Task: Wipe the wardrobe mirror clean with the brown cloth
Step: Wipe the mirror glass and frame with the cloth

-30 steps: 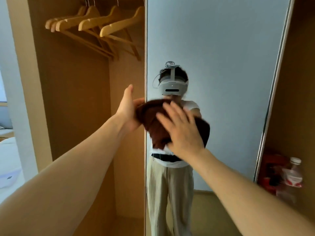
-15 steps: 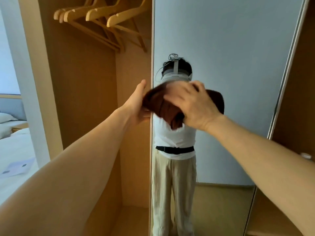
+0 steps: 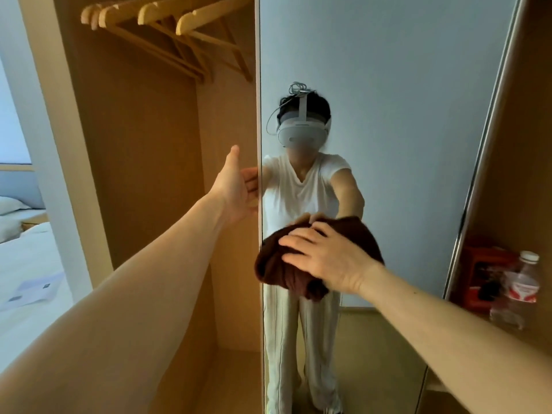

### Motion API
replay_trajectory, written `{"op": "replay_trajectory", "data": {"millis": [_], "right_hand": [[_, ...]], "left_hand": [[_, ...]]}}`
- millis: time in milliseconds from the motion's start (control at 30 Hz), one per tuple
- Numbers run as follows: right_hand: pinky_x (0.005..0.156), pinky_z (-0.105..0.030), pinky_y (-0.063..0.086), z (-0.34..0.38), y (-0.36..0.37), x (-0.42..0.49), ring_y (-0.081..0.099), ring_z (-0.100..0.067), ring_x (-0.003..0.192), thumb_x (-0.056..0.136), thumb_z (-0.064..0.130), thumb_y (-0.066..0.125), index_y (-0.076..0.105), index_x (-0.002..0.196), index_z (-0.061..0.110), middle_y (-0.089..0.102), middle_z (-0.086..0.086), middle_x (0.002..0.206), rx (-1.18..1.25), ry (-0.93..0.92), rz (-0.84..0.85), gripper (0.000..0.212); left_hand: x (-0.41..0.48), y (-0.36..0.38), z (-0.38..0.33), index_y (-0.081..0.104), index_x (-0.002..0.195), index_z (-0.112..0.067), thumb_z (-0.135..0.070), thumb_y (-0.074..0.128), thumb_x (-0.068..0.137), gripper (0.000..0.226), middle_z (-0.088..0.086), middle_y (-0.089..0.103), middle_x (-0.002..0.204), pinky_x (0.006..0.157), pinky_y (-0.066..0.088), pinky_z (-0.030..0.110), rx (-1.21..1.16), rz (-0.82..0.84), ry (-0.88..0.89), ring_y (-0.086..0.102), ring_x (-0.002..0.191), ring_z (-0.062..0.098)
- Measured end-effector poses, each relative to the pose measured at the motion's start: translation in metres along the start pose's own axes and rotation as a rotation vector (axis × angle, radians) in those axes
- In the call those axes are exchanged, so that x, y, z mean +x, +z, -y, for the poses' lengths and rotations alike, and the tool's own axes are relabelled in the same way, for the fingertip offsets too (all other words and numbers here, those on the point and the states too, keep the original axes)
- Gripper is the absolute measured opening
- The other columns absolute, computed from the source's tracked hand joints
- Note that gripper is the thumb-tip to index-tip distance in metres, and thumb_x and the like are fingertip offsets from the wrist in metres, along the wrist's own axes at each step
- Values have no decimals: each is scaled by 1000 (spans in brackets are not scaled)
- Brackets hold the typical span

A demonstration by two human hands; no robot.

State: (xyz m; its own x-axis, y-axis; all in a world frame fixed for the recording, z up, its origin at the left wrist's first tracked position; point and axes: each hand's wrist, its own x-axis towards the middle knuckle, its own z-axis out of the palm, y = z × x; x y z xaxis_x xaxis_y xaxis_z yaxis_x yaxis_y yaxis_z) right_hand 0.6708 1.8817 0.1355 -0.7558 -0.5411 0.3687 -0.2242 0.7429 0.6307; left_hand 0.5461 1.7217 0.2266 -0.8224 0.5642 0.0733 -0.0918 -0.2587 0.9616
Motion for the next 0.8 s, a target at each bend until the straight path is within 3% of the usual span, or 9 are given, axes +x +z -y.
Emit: {"op": "replay_trajectory", "data": {"millis": [33,100,200,300,433,500,633,733,800], "right_hand": [[98,-51,40,-12,-12,4,49,-31,122,63,18,81,63,117,17,53,-9,133,-24,-7,-4,57],[97,-52,40,-40,-39,14,50,-34,120,62,17,82,64,117,14,54,-13,131,-92,65,-70,58],[95,-50,38,-84,-77,36,49,-38,119,62,11,78,61,120,11,51,-16,134,-134,293,-233,61],[99,-45,30,-96,-89,53,38,-35,128,74,18,69,52,131,15,40,-10,144,-64,533,-347,60],[102,-49,30,-55,-55,48,38,-38,129,68,10,71,53,130,8,42,-16,142,9,616,-464,64],[102,-53,32,-24,-28,34,42,-39,126,61,7,75,56,127,6,46,-18,139,42,545,-424,68],[103,-51,37,40,25,-7,44,-32,126,67,16,77,56,126,15,48,-10,137,123,326,-152,63],[97,-46,43,35,25,-15,48,-29,122,69,18,78,60,121,19,51,-6,133,107,125,10,54],[96,-49,42,9,5,-8,47,-31,120,68,16,77,60,119,18,50,-8,132,32,32,42,54]], "left_hand": [[0,1,1,34,144,-6,-68,21,92,82,8,44,146,109,25,53,1,6,3,40,134,27],[1,2,3,48,134,-9,-67,21,93,76,5,62,121,83,44,39,7,4,13,57,108,20],[0,6,4,57,110,-9,-66,24,93,68,5,59,113,56,38,26,-21,-23,19,51,84,18],[-1,5,7,51,126,-10,-64,30,93,66,1,56,108,68,37,31,-13,-79,39,50,76,16],[2,4,8,56,119,-5,-65,33,92,69,5,61,104,63,35,33,-27,-82,37,50,85,22],[4,5,9,59,119,-9,-66,32,91,69,6,61,111,64,36,34,-34,-63,45,52,91,20],[8,4,12,48,135,-10,-63,35,92,70,5,56,131,93,35,40,-47,-96,57,55,97,17],[8,3,12,42,141,-11,-63,34,92,72,3,51,137,98,31,44,-27,-87,58,50,97,15],[8,3,13,48,135,-14,-64,33,92,68,-2,59,120,88,37,40,-26,-77,59,51,92,14]]}}
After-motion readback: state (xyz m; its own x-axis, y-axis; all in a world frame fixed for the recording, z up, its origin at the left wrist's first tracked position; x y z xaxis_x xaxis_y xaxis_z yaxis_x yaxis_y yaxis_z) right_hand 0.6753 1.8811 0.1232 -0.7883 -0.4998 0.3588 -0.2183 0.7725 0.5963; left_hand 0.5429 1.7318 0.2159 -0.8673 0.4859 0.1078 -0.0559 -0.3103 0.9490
